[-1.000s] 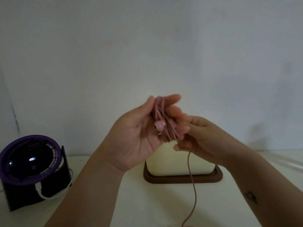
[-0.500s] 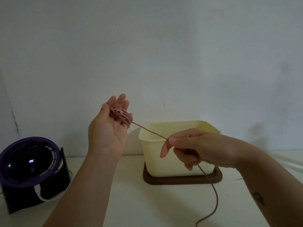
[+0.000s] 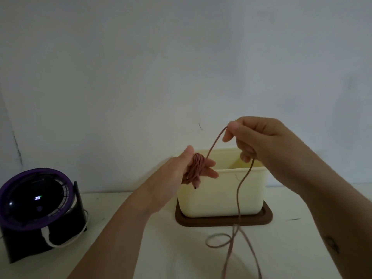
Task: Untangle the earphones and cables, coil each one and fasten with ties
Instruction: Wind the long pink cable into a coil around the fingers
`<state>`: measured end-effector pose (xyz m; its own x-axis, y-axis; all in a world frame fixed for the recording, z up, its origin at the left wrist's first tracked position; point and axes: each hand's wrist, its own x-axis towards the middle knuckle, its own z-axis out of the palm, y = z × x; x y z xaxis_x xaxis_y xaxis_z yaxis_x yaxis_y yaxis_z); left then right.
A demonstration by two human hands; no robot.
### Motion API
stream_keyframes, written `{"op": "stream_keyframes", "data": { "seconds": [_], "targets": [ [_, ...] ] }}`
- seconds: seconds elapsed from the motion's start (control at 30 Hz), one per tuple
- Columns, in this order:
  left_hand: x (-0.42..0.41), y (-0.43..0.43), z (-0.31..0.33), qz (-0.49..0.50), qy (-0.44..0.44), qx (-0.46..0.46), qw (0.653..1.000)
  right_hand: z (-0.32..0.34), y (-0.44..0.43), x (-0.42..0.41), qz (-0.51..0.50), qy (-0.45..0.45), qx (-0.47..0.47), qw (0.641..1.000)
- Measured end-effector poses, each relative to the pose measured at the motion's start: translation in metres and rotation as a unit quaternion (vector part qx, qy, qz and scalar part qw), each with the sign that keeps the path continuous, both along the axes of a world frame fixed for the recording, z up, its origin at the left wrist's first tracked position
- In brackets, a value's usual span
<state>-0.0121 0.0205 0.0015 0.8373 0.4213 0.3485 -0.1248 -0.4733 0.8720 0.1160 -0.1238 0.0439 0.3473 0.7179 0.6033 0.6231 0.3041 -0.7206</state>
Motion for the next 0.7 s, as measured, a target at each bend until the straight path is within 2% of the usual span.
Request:
{"op": "stream_keyframes", "data": {
  "seconds": [0.07, 0.17, 0.23, 0.3, 0.37, 0.43, 0.5, 0.57, 0.6, 0.67, 0.7],
  "targets": [
    [-0.005, -0.004, 0.004, -0.073, 0.025, -0.05, 0.996, -0.006, 0.007, 0.008, -0.037, 0.039, 0.028, 0.998],
    [-0.011, -0.016, 0.014, -0.2, 0.02, -0.143, 0.969, -0.016, 0.016, 0.016, -0.068, 0.028, 0.036, 0.997],
    [-0.013, -0.022, 0.021, -0.245, -0.038, -0.203, 0.947, -0.022, 0.019, 0.015, -0.049, 0.017, 0.026, 0.998],
    [-0.013, -0.025, 0.026, -0.282, -0.124, -0.282, 0.909, -0.026, 0.023, 0.011, 0.008, 0.018, -0.006, 1.0],
    [-0.011, -0.027, 0.029, -0.259, -0.217, -0.347, 0.875, -0.03, 0.026, 0.005, 0.06, 0.002, -0.075, 0.995],
    [-0.01, -0.025, 0.03, -0.18, -0.282, -0.364, 0.869, -0.032, 0.027, -0.001, 0.099, -0.051, -0.164, 0.98],
    [-0.01, -0.021, 0.032, -0.121, -0.31, -0.351, 0.875, -0.031, 0.024, -0.008, 0.137, -0.088, -0.226, 0.961],
    [-0.009, -0.014, 0.029, -0.078, -0.307, -0.319, 0.893, -0.024, 0.019, -0.012, 0.124, -0.106, -0.225, 0.961],
    [-0.008, -0.009, 0.026, -0.04, -0.292, -0.279, 0.914, -0.02, 0.016, -0.013, 0.109, -0.113, -0.21, 0.965],
    [-0.006, -0.003, 0.019, 0.07, -0.206, -0.102, 0.971, -0.011, 0.009, -0.016, 0.08, -0.125, -0.164, 0.975],
    [-0.006, -0.002, 0.016, 0.11, -0.139, -0.006, 0.984, -0.008, 0.006, -0.016, 0.058, -0.131, -0.134, 0.981]
  ]
}}
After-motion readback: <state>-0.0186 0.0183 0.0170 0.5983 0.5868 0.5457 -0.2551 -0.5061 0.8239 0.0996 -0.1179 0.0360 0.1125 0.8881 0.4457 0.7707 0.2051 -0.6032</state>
